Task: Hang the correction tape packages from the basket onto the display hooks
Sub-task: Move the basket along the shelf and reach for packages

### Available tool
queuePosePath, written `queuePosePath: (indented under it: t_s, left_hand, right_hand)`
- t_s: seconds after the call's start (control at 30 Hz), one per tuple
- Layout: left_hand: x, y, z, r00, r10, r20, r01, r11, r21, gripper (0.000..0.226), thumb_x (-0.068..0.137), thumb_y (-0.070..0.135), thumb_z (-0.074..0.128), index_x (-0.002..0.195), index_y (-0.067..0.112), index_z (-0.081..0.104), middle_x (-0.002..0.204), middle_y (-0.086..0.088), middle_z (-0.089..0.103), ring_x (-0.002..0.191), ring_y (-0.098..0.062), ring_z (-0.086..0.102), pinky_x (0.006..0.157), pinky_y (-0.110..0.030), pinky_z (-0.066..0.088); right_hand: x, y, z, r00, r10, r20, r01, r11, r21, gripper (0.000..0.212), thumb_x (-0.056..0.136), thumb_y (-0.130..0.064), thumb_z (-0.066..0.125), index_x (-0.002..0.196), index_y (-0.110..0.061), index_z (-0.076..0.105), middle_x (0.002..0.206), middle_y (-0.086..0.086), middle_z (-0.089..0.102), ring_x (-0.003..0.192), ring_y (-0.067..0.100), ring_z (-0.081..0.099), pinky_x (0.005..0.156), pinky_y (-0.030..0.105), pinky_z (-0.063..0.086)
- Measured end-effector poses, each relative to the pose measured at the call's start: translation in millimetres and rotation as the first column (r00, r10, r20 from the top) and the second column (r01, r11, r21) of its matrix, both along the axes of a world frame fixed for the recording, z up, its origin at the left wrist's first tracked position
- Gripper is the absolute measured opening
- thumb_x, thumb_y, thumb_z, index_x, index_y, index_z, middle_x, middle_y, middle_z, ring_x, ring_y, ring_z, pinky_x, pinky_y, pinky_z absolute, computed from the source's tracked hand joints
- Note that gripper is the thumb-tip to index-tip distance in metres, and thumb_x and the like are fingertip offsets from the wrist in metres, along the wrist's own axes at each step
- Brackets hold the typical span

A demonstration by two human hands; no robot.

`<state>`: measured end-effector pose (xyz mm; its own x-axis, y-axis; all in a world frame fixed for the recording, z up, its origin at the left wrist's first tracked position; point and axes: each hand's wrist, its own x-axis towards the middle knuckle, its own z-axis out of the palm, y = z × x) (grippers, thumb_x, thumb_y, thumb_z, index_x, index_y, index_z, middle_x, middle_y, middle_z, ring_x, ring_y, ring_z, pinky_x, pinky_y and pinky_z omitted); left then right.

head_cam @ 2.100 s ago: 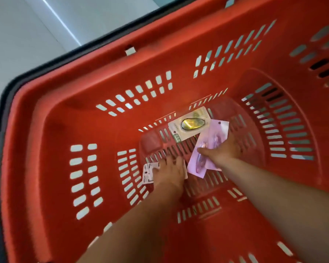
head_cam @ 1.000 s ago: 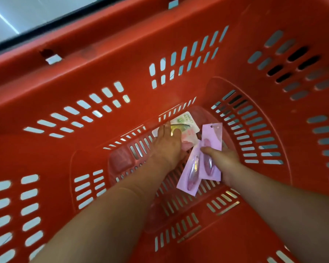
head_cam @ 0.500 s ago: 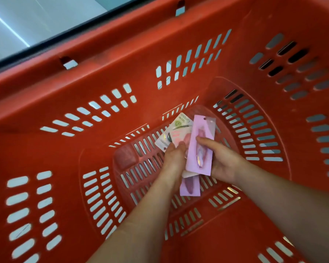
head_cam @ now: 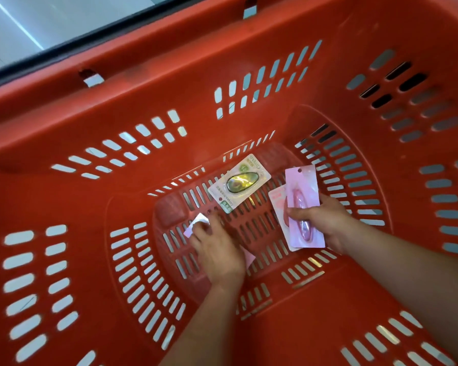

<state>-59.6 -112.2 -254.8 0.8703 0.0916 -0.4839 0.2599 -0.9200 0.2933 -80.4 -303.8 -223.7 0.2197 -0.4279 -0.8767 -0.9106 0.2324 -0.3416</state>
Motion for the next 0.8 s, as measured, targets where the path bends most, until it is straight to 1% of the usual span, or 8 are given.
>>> queuePosePath:
  t_s: [0.1, 0.23, 0.33, 0.4, 0.5, 0.63, 0.7, 0.8]
  left_hand:
    - [5.7, 9.9, 4.6, 0.964, 0.247, 0.095, -0.238, 0.966, -0.095, 0.053, 0.083, -0.004, 0.055, 0.134, 0.01, 0.049, 0.127, -0.026, 0.044, 0.117, -0.044, 0.043, 0.099, -0.038, 0.031]
    - [17.1, 12.7, 17.2, 0.865, 0.5, -0.044, -0.498, 0.843, -0.205, 0.035, 0.091, 0.006, 0.053, 0.125, 0.011, 0.051, 0.119, -0.023, 0.055, 0.106, -0.041, 0.056, 0.088, -0.04, 0.045]
    - [35.3, -2.4, 34.7, 0.767, 0.539, -0.349, -0.641, 0.667, -0.379, 0.035, 0.08, -0.008, 0.064, 0.105, 0.017, 0.062, 0.095, -0.006, 0.07, 0.079, -0.022, 0.064, 0.068, -0.024, 0.051]
    - [43.3, -24.3, 49.2, 0.69, 0.453, -0.564, -0.718, 0.521, -0.461, 0.038, 0.074, -0.013, 0.07, 0.098, 0.017, 0.066, 0.089, -0.009, 0.074, 0.069, -0.021, 0.066, 0.067, -0.029, 0.056]
    - [47.5, -51.8, 64.4, 0.685, 0.34, -0.644, -0.714, 0.485, -0.504, 0.032, 0.076, -0.007, 0.073, 0.096, 0.018, 0.066, 0.094, -0.016, 0.075, 0.073, -0.025, 0.069, 0.077, -0.041, 0.059]
    - [54.9, -64.5, 61.9, 0.769, 0.194, -0.609, -0.611, 0.505, -0.61, 0.019, 0.081, 0.003, 0.077, 0.093, 0.016, 0.069, 0.081, -0.008, 0.067, 0.071, -0.02, 0.064, 0.067, -0.026, 0.057]
    - [52.3, -68.7, 57.4, 0.829, 0.114, -0.547, -0.505, 0.574, -0.645, 0.016, 0.084, 0.003, 0.073, 0.09, 0.018, 0.07, 0.075, -0.003, 0.06, 0.067, -0.015, 0.059, 0.06, -0.021, 0.052]
    - [52.3, -68.6, 41.0, 0.826, 0.146, -0.544, -0.523, 0.557, -0.645, 0.02, 0.094, 0.005, 0.06, 0.083, 0.018, 0.071, 0.081, -0.004, 0.069, 0.074, -0.017, 0.064, 0.078, -0.03, 0.058]
  right_hand:
    - [-2.0, 11.0, 0.9, 0.996, 0.04, 0.078, -0.035, 0.997, -0.064, 0.088, 0.066, -0.015, 0.091, 0.139, -0.026, 0.044, 0.123, -0.001, 0.061, 0.108, 0.026, 0.061, 0.093, 0.051, 0.053]
    - [5.7, 21.5, 22.8, 0.919, 0.273, 0.283, -0.255, 0.962, -0.098, 0.105, 0.078, -0.004, 0.081, 0.151, -0.046, 0.018, 0.135, -0.015, 0.041, 0.118, 0.012, 0.047, 0.086, 0.028, 0.045]
    - [11.7, 26.6, 28.4, 0.861, 0.443, 0.251, -0.441, 0.895, -0.068, 0.064, 0.091, -0.01, 0.069, 0.143, -0.038, 0.044, 0.133, -0.013, 0.044, 0.118, 0.007, 0.046, 0.079, 0.016, 0.043]
    - [14.5, 29.2, 28.7, 0.876, 0.4, 0.271, -0.408, 0.913, -0.03, 0.028, 0.095, -0.007, 0.062, 0.116, -0.024, 0.068, 0.123, -0.002, 0.061, 0.103, 0.004, 0.059, 0.07, 0.006, 0.044]
    - [16.4, 24.8, 32.5, 0.942, 0.193, 0.273, -0.226, 0.969, 0.097, 0.016, 0.094, -0.021, 0.064, 0.099, -0.012, 0.077, 0.095, 0.009, 0.076, 0.09, 0.024, 0.073, 0.085, 0.031, 0.056]
    - [13.5, 8.7, 38.0, 0.967, 0.016, 0.256, -0.082, 0.965, 0.248, 0.066, 0.06, -0.072, 0.077, 0.095, -0.016, 0.079, 0.102, 0.017, 0.075, 0.101, 0.038, 0.069, 0.102, 0.052, 0.049]
    - [11.2, 7.8, 38.1, 0.968, -0.011, 0.251, -0.067, 0.953, 0.297, 0.063, 0.057, -0.063, 0.081, 0.096, -0.014, 0.078, 0.1, 0.018, 0.075, 0.095, 0.036, 0.068, 0.099, 0.056, 0.049]
    - [9.6, 6.6, 32.7, 0.975, -0.029, 0.218, -0.017, 0.978, 0.206, 0.034, 0.079, -0.04, 0.077, 0.09, -0.008, 0.074, 0.09, 0.02, 0.073, 0.081, 0.037, 0.066, 0.086, 0.054, 0.055]
